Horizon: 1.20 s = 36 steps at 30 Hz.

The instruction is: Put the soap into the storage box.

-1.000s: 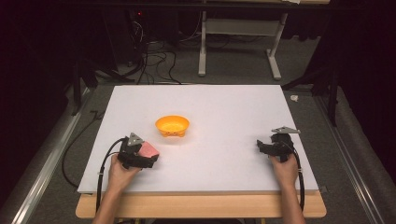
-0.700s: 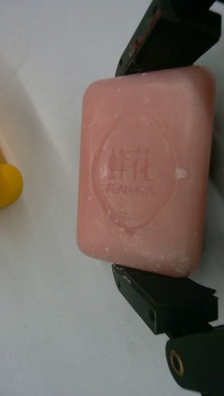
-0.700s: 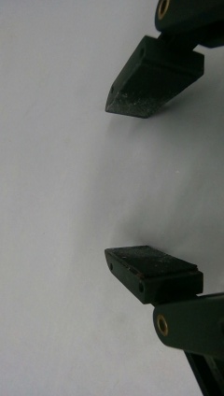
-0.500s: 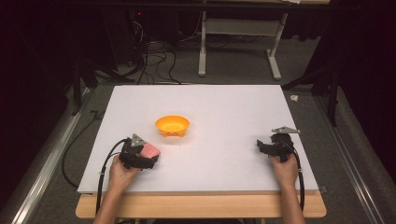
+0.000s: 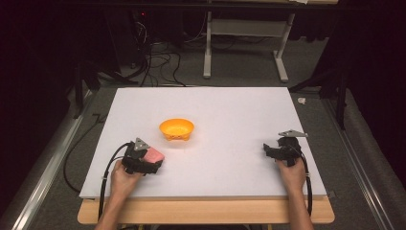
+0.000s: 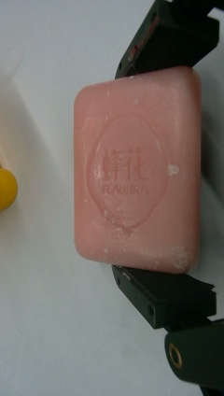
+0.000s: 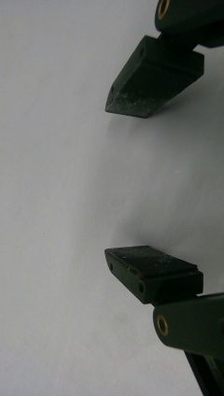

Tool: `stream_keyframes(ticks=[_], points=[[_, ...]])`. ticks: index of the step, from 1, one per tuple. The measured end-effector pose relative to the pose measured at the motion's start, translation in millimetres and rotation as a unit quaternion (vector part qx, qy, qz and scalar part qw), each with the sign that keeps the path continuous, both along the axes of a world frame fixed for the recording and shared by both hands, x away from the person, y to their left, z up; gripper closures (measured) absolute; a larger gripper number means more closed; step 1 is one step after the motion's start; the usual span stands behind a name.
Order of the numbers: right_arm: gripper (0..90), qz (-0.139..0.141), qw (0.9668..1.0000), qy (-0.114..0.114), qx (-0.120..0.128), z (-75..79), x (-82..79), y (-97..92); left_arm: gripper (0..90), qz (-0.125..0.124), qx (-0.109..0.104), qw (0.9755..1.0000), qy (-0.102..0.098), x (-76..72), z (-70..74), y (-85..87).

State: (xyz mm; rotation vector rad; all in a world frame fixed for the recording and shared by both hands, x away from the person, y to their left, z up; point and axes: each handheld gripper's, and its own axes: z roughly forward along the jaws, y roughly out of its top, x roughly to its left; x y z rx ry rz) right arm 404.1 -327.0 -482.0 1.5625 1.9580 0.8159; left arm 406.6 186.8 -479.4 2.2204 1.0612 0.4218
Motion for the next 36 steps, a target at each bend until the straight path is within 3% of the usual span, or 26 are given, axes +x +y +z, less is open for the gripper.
stream_keyframes(ticks=[8,25,36], points=[[25.8,0.000,1.0000,-0.001,-0.001,0.0,0.0,-0.1,13.7,0.004,0.004,1.0000,0.004,-1.3,2.2,0.7],[25.8,0.000,1.0000,-0.002,-0.001,-0.1,0.0,0.2,13.7,0.013,-0.030,0.9995,0.000,-8.3,16.7,3.4],[25.8,0.000,1.0000,-0.002,-0.001,-0.1,0.0,0.2,13.7,0.003,-0.031,0.9995,-0.001,-11.6,28.2,-6.0]])
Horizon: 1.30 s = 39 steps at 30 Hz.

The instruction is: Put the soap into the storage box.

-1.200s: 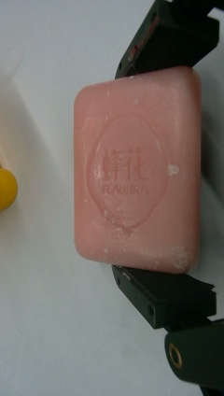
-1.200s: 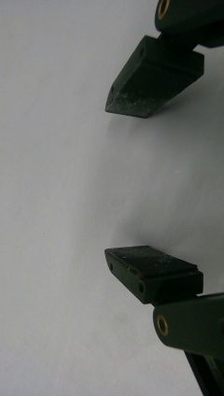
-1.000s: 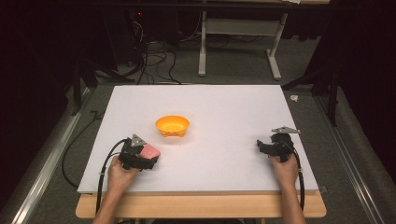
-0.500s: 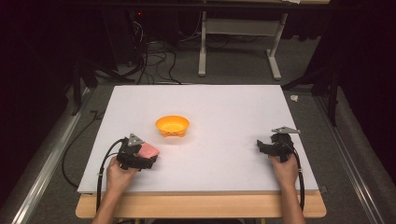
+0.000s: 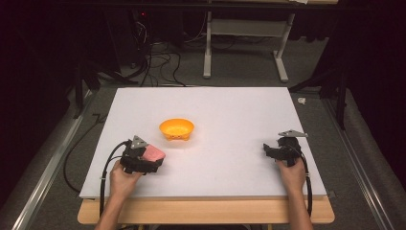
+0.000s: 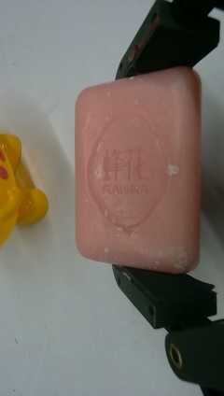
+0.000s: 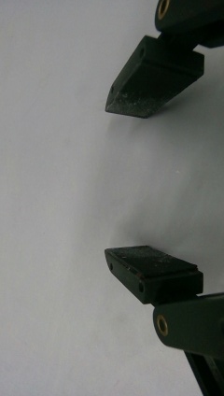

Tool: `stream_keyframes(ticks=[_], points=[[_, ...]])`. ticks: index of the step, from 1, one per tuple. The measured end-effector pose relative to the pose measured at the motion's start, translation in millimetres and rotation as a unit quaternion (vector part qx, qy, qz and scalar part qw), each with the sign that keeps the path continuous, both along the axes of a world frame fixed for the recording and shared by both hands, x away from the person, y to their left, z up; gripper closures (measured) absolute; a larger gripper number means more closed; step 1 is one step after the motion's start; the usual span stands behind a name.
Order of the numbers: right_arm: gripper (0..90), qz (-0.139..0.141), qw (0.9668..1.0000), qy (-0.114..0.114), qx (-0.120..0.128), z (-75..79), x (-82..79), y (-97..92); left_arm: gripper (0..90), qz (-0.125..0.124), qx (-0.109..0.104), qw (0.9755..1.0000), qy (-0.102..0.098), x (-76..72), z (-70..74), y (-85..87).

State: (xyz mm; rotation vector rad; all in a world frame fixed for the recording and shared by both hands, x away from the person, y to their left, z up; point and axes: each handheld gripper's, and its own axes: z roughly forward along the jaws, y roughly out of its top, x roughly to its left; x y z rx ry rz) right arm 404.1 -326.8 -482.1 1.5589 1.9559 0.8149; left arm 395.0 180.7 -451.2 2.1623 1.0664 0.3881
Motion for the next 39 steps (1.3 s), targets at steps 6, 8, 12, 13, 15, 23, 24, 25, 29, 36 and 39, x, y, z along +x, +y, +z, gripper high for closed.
stream_keyframes(ticks=[6,8,12,13,15,23,24,25,29,36,39], points=[[25.8,0.001,1.0000,0.000,-0.001,0.0,0.0,-0.1,13.7,-0.002,-0.007,1.0000,0.001,-1.1,4.1,-5.6],[25.8,0.000,1.0000,0.000,-0.001,0.0,-0.1,-0.1,13.7,-0.002,-0.010,0.9999,0.004,-0.6,6.7,-7.5],[25.9,0.000,1.0000,0.000,0.000,0.0,0.0,0.0,13.7,0.000,-0.011,0.9999,0.005,0.1,11.1,-10.7],[25.8,0.000,1.0000,0.000,0.000,0.0,0.0,0.0,13.7,0.000,-0.013,0.9999,0.006,0.2,12.3,-11.2],[25.8,0.000,1.0000,0.000,0.000,0.0,0.0,0.0,13.7,0.001,-0.014,0.9999,0.006,0.3,13.4,-11.7],[25.8,0.000,1.0000,0.000,0.000,0.0,0.0,0.0,13.7,0.000,-0.020,0.9998,0.009,2.2,21.6,-16.2],[25.9,0.000,1.0000,0.000,0.000,0.0,0.0,0.0,13.7,-0.001,-0.021,0.9997,0.010,3.2,23.8,-17.9],[25.9,0.000,1.0000,0.000,0.000,0.0,0.0,0.0,13.7,-0.001,-0.021,0.9997,0.010,3.2,23.8,-17.9],[25.8,0.000,1.0000,0.001,0.000,0.1,0.0,-0.1,13.7,-0.001,-0.027,0.9996,0.010,5.9,29.1,-22.6],[25.8,0.000,1.0000,0.001,0.001,0.1,0.0,-0.1,13.7,0.001,-0.028,0.9995,0.016,11.2,34.4,-27.8],[25.9,0.000,1.0000,0.001,0.000,0.1,0.0,-0.1,13.7,0.002,-0.031,0.9993,0.018,13.9,37.1,-29.5]])
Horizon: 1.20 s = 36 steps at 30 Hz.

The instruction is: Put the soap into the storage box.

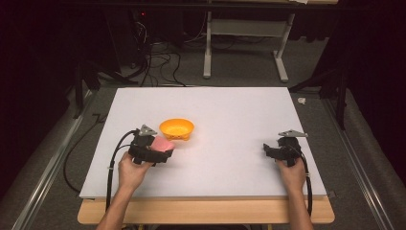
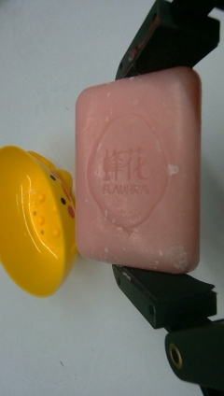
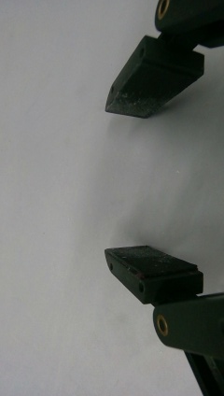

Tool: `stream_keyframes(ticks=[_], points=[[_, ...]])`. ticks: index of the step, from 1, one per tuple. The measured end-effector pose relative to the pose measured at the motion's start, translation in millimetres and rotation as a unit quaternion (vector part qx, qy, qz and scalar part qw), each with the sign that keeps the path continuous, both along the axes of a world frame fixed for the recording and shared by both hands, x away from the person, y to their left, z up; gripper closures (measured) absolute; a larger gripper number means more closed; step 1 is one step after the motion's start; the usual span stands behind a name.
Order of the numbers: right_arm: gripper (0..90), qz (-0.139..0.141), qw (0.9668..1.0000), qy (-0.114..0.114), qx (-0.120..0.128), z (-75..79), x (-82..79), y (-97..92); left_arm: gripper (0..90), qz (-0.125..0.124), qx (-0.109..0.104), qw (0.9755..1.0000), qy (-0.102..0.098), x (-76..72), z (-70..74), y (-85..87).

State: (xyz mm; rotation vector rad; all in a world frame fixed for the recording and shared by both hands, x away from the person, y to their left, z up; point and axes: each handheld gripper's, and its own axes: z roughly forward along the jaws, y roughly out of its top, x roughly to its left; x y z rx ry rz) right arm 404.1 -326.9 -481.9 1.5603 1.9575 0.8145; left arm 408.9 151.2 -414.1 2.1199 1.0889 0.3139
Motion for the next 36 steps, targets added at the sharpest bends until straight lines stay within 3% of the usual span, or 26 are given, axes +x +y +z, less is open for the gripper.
stream_keyframes(ticks=[9,22,36], points=[[25.8,0.000,1.0000,-0.001,0.000,-0.1,0.0,0.2,13.7,0.008,0.003,1.0000,0.000,7.6,8.4,-4.3],[25.8,0.000,1.0000,-0.001,0.000,-0.1,-0.1,0.2,13.7,0.014,-0.012,0.9998,0.011,20.7,15.5,-8.9],[25.6,0.000,1.0000,-0.001,-0.001,-0.1,-0.1,0.2,13.7,0.014,-0.001,0.9996,0.026,32.1,16.3,-17.4]])
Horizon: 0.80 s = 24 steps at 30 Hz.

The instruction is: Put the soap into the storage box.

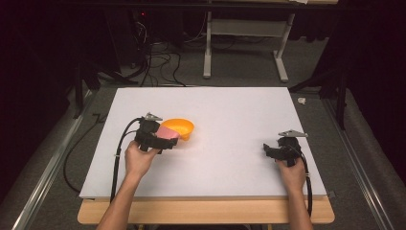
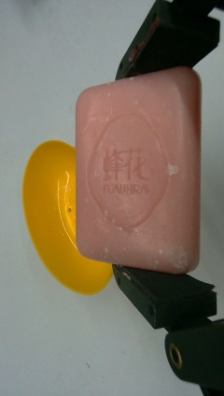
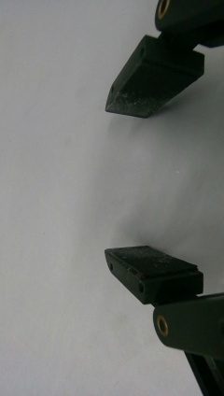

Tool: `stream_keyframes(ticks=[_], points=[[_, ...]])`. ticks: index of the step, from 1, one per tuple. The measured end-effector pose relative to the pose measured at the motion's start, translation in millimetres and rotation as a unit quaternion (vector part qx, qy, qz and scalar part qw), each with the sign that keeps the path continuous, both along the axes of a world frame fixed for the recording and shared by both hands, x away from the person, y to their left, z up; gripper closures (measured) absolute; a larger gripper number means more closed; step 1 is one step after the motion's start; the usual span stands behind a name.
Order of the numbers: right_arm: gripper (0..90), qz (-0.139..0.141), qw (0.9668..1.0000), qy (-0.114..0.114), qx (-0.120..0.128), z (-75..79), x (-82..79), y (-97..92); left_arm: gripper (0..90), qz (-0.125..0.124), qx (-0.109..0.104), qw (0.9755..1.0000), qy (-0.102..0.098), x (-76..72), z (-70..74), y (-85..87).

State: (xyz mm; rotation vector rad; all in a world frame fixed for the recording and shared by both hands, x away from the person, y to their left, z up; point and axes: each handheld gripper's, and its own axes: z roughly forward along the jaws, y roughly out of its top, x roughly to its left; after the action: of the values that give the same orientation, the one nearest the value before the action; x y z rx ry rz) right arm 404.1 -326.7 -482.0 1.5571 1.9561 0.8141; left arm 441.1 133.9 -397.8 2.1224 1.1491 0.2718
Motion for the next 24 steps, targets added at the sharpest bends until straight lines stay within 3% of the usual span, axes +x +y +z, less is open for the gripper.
stream_keyframes(ticks=[12,15,24], points=[[25.3,0.000,1.0000,0.000,0.000,0.0,0.0,0.0,13.7,0.005,0.012,0.9999,0.004,13.3,2.2,-9.2],[25.2,0.000,1.0000,0.000,0.000,0.0,0.0,0.0,13.7,0.008,0.005,0.9999,0.011,19.4,1.8,-10.6],[25.2,-0.001,1.0000,0.000,0.000,0.0,0.0,0.1,13.7,0.014,0.020,0.9996,0.011,30.6,2.7,-16.9]])
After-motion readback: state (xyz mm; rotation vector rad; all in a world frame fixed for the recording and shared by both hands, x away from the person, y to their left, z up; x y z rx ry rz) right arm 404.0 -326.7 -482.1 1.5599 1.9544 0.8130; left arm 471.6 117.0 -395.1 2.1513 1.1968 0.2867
